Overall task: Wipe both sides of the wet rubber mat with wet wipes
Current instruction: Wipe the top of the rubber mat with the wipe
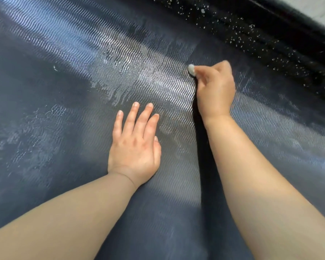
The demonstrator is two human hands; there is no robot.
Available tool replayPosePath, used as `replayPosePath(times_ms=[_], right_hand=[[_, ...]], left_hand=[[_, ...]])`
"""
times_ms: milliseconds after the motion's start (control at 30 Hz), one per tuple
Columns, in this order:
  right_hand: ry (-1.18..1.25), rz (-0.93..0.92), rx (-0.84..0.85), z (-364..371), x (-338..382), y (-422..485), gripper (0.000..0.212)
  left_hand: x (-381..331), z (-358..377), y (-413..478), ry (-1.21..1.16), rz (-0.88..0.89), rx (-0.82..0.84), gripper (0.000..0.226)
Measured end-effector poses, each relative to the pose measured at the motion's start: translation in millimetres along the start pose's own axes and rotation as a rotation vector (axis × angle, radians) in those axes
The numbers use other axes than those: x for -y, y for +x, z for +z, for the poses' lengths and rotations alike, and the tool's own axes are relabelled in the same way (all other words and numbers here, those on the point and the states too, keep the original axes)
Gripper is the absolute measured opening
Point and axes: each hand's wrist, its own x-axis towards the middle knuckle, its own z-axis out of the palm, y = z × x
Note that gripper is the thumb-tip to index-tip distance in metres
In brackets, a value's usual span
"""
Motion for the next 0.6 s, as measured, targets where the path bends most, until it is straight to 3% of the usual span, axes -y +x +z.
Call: replayPosePath(times_ms=[133,300,433,500,600], right_hand=[[0.060,-0.073,0.011,-10.5,14.9,-63.7,0.013],[0.078,-0.182,0.095,-33.2,29.6,-184.7,0.017],[0.055,-0.264,0.152,-45.7,30.8,-189.0,0.011],[0.041,-0.193,0.129,-41.8,30.7,-156.9,0.008],[0.133,0.052,0.091,-26.4,27.0,-102.4,0.018]], left_hand=[[0.2,-0.4,-1.3,-0.022,-0.002,0.002,0.054],[3.4,-3.0,-4.2,-0.096,0.009,0.004,0.056],[15.0,-9.4,-4.5,-0.124,0.066,0.120,0.053],[29.4,-13.5,-12.2,-0.043,0.137,0.214,0.055],[53.6,-26.0,-52.7,0.105,0.203,0.337,0.058]])
